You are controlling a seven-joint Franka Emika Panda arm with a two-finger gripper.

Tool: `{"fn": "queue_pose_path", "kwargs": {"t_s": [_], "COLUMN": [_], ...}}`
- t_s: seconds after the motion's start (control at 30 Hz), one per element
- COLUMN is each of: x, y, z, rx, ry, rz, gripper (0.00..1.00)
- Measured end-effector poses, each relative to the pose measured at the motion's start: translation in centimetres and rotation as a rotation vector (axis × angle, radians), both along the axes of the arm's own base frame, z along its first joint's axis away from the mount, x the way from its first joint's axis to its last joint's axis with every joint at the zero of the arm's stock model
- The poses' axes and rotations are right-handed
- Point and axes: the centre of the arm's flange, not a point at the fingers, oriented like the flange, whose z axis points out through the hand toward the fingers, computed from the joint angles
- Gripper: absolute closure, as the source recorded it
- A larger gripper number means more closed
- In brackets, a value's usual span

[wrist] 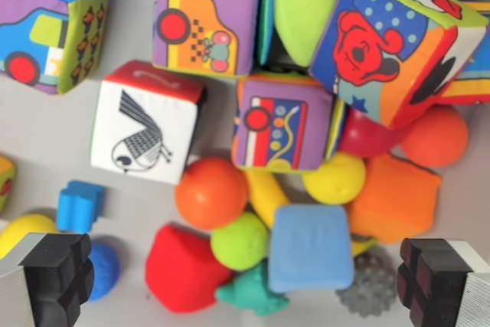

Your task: Pick an object from the bin

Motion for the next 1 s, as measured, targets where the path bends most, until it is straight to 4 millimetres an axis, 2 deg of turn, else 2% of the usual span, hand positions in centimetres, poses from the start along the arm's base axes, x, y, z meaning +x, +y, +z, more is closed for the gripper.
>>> {"fn": "queue_pose_path", "kwargs": {"t_s": [1.0], "x": [1.2], "y": [-2.3], "z": [-1.5], "rx": [0.013], "ry": [-0.001], "rz": [0.283], "gripper": [0.0]}}
